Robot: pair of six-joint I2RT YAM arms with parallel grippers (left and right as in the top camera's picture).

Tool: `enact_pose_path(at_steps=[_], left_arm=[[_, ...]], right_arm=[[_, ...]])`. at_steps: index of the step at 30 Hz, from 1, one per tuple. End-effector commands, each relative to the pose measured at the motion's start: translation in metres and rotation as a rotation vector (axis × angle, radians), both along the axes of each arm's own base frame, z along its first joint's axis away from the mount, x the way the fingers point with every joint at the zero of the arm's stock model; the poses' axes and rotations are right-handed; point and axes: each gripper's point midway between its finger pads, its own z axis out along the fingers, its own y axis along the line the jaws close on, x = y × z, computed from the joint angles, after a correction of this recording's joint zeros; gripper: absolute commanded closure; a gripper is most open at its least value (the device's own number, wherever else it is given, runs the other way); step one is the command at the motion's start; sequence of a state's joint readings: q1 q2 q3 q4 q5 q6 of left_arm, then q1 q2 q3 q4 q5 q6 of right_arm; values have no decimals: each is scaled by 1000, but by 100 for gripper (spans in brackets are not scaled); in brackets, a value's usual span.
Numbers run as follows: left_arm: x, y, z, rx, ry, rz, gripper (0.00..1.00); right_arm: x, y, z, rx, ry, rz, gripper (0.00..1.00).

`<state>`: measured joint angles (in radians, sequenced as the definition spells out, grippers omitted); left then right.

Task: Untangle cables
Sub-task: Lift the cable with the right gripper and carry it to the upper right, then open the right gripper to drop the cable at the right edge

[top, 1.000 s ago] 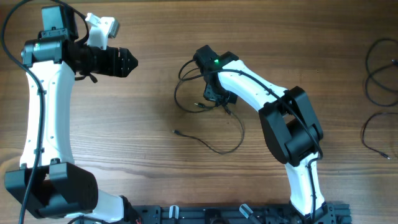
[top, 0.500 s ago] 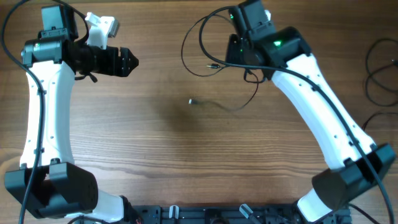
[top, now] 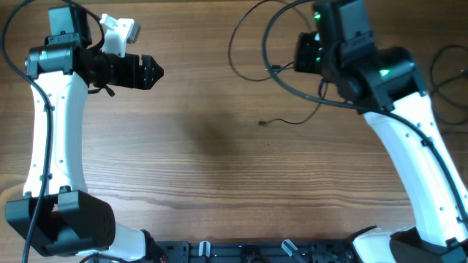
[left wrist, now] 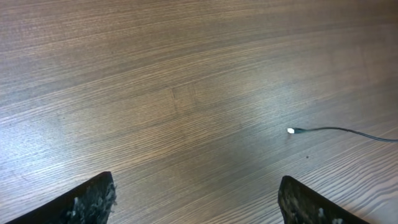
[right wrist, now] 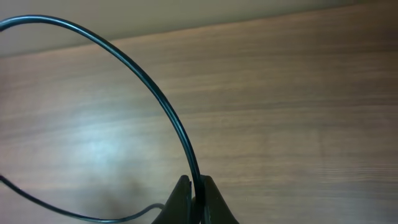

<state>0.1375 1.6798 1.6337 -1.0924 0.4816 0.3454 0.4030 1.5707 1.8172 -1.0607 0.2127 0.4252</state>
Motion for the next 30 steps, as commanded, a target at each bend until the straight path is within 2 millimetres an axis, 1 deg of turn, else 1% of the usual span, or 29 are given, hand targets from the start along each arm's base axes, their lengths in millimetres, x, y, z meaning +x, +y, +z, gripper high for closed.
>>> enact_pose_path(at_steps=[1, 4, 8, 9, 10, 11, 12, 13, 14, 15, 17, 18, 19, 21, 22, 23, 24, 25, 26, 28, 30], left_arm=[[3, -6, 6, -41, 0, 19, 14], [3, -6, 6, -54, 13, 43, 14], [3, -6, 6, -63, 21, 58, 14], [3, -6, 6, -63, 21, 58, 15], [3, -6, 6, -63, 21, 56, 15], [3, -7, 6, -62, 20, 55, 15], [3, -7, 6, -62, 19, 54, 15], [3, -8, 6, -62, 20, 51, 15], [3, -9, 6, -62, 20, 49, 15], [3, -10, 6, -62, 20, 46, 15], [2, -13, 6, -62, 20, 38, 17], [2, -14, 6, -62, 20, 36, 17], [2, -15, 6, -62, 21, 34, 17], [2, -16, 6, -65, 23, 37, 18], [2, -16, 6, -65, 24, 37, 19], [3, -16, 7, -65, 21, 38, 23], [3, -16, 7, -65, 18, 38, 24], [3, -16, 7, -69, 22, 47, 24], [3, -15, 7, -65, 23, 48, 24], [3, -13, 6, -56, 29, 57, 24], [-1, -14, 4, -59, 50, 64, 23]], right_arm=[[11, -40, 34, -23, -101, -80, 96], [25, -84, 53, -38, -169, -167, 96], [38, -138, 70, -48, -243, -277, 96], [43, -156, 76, -50, -269, -295, 96], [49, -169, 80, -63, -295, -288, 96], [55, -184, 83, -66, -319, -310, 96], [59, -194, 84, -68, -333, -331, 96], [68, -209, 84, -84, -351, -348, 96], [76, -219, 82, -100, -362, -347, 96], [90, -226, 77, -131, -373, -309, 96], [115, -244, 59, -160, -376, -312, 96], [123, -249, 52, -167, -374, -316, 96], [137, -258, 38, -168, -373, -325, 96], [159, -266, 18, -169, -374, -306, 96], [170, -272, 5, -170, -374, -313, 96], [179, -277, -4, -172, -380, -317, 96], [192, -285, -16, -175, -396, -326, 96], [200, -291, -22, -179, -410, -334, 96], [208, -300, -29, -188, -426, -351, 96], [219, -321, -37, -222, -452, -365, 96], [230, -348, -46, -256, -452, -389, 96]])
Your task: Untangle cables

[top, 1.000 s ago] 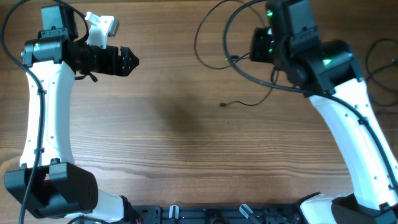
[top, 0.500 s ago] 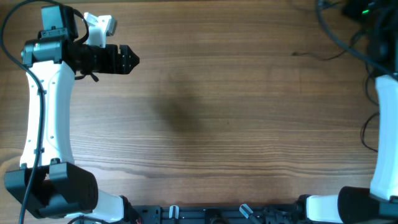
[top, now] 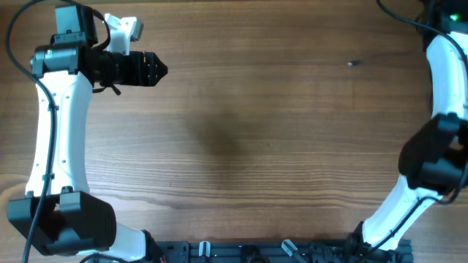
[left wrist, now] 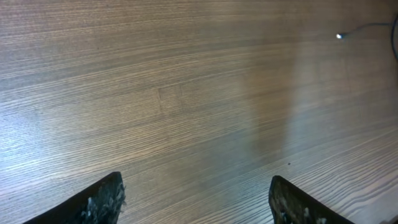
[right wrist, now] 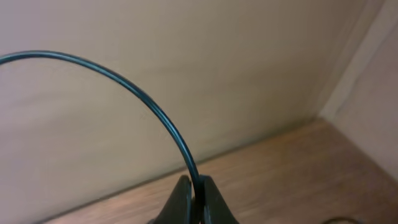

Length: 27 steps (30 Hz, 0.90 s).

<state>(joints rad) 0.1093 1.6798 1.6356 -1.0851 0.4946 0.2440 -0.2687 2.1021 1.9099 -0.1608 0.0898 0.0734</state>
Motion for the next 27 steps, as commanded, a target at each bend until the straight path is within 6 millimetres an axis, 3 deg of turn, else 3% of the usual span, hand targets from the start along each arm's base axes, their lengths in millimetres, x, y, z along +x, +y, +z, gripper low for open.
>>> enact_pose_path(at_steps=[1, 4, 7, 10, 14, 18, 22, 27], left_arm=[[-4, -1, 1, -6, 29, 16, 23], [-11, -2, -1, -17, 65, 32, 23], [-12, -4, 2, -25, 64, 43, 22], [-11, -15, 7, -23, 43, 18, 22], [-11, -31, 8, -22, 31, -25, 21], [-8, -48, 12, -22, -1, -66, 21], [-7, -60, 13, -19, -20, -97, 20], [-7, -62, 14, -19, -22, -101, 20]], right_arm=[[15, -48, -1, -63, -20, -43, 96], [19, -92, -32, -90, 46, -101, 96], [0, -144, -61, -143, 137, -207, 96], [-36, -201, -81, -160, 211, -341, 96], [-83, -257, -85, -143, 253, -437, 96], [-98, -271, -93, -184, 324, -439, 96], [-88, -261, -95, -139, 287, -399, 96], [-77, -249, -104, -136, 302, -366, 96]])
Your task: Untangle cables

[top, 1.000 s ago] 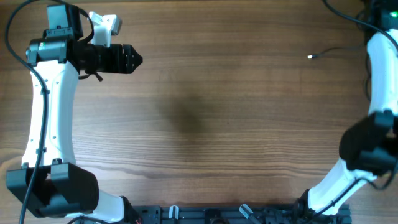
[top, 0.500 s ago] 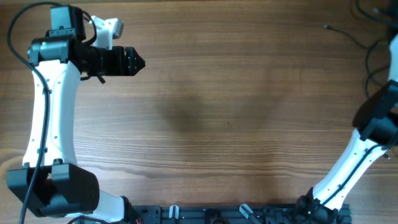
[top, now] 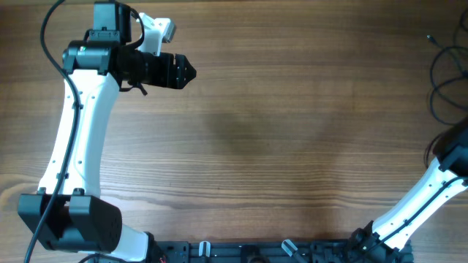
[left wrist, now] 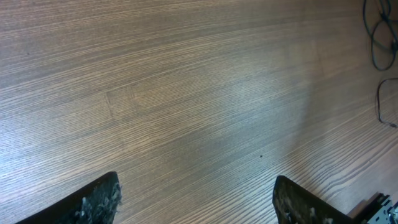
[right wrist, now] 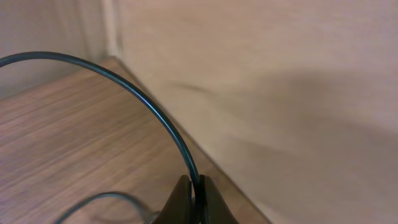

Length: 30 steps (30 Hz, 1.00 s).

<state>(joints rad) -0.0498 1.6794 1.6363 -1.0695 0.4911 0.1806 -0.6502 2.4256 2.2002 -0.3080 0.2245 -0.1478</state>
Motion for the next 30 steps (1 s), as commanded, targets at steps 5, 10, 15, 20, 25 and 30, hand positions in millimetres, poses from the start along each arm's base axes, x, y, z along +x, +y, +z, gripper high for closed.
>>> enact_pose_path(at_steps=[5, 10, 15, 20, 25, 30], left_arm=[[-1, 1, 15, 0, -42, 6, 20], [-3, 0, 20, -7, -49, 3, 19], [-6, 0, 28, -8, -72, 3, 16], [-8, 0, 33, -9, -84, 3, 15], [-8, 0, 33, -7, -88, 0, 15], [-8, 1, 33, 1, -88, 5, 2]], right_arm=[[15, 10, -3, 10, -17, 17, 96], [14, 11, -5, 15, -8, 16, 27], [14, 14, -8, 19, 9, 11, 0], [26, 36, 6, 23, -2, 25, 0], [18, 59, 63, -41, -50, -105, 0], [-7, 95, 128, -26, -121, -182, 0]])
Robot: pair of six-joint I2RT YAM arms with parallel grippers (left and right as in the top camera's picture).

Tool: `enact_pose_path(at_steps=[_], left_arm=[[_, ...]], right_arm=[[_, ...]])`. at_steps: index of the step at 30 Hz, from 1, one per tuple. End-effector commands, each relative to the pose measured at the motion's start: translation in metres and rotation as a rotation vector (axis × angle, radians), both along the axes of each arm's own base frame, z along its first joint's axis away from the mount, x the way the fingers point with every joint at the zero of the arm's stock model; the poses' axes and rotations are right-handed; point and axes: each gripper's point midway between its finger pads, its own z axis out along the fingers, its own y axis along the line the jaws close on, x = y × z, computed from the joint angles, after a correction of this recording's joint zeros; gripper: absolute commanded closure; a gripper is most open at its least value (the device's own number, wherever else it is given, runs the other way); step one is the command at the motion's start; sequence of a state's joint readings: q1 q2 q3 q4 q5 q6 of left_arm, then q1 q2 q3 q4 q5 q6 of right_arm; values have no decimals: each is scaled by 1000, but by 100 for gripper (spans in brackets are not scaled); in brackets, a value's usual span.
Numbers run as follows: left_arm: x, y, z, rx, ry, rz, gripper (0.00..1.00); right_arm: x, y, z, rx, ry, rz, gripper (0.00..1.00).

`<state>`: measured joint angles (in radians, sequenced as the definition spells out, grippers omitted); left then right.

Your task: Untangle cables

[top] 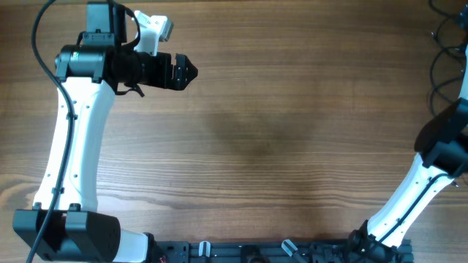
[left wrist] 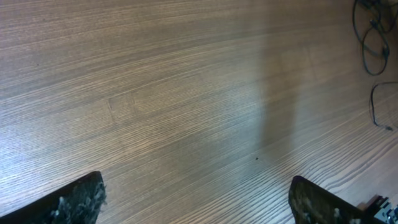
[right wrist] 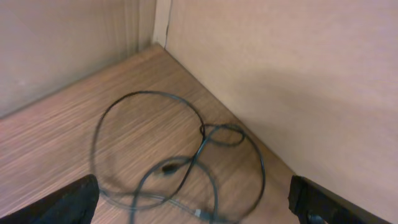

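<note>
A thin black cable lies in loose overlapping loops on the wooden table, in the corner where two walls meet. My right gripper hangs open above it, holding nothing; only its two dark fingertips show at the lower corners. In the overhead view the cable loops sit at the far right edge and the right gripper itself is out of frame. My left gripper is open over bare wood at the upper left. Its wrist view catches the cable far off at the top right.
Beige walls close off the corner behind the cable. The right arm's elbow stands at the table's right edge. A dark rail runs along the front edge. Bare wood spans the middle.
My right gripper was shut on the black cable; now it is open and the cable lies in loops on the table in the corner. The left gripper has hardly moved.
My right gripper was shut on the cable over the back of the table, the cable's end lying near the centre. It then held the cable at the far right corner, the end trailing there. Now the cable lies let go in that corner. The left gripper stayed open throughout.
</note>
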<state>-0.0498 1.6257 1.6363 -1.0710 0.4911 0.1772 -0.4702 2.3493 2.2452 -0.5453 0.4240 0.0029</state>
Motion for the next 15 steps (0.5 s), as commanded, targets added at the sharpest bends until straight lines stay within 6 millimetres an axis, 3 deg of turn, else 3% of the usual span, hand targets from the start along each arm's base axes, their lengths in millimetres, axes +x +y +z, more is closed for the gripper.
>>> enact_pose_path(at_steps=[1, 4, 6, 11, 15], left_arm=[[-1, 2, 12, 13, -36, 7, 2], [0, 12, 7, 67, -30, 37, 3], [1, 12, 7, 70, -33, 39, 3], [3, 12, 8, 94, -68, -6, 2], [11, 11, 14, 95, -118, -13, 2]], right_arm=[[-39, 10, 114, -94, -172, -158, 0], [-82, 36, 159, -57, -191, -201, 0], [-101, 45, 165, -31, -169, -214, 0], [-148, 68, 148, 96, -68, -292, 0], [-158, 90, 126, 227, 2, -259, 0]])
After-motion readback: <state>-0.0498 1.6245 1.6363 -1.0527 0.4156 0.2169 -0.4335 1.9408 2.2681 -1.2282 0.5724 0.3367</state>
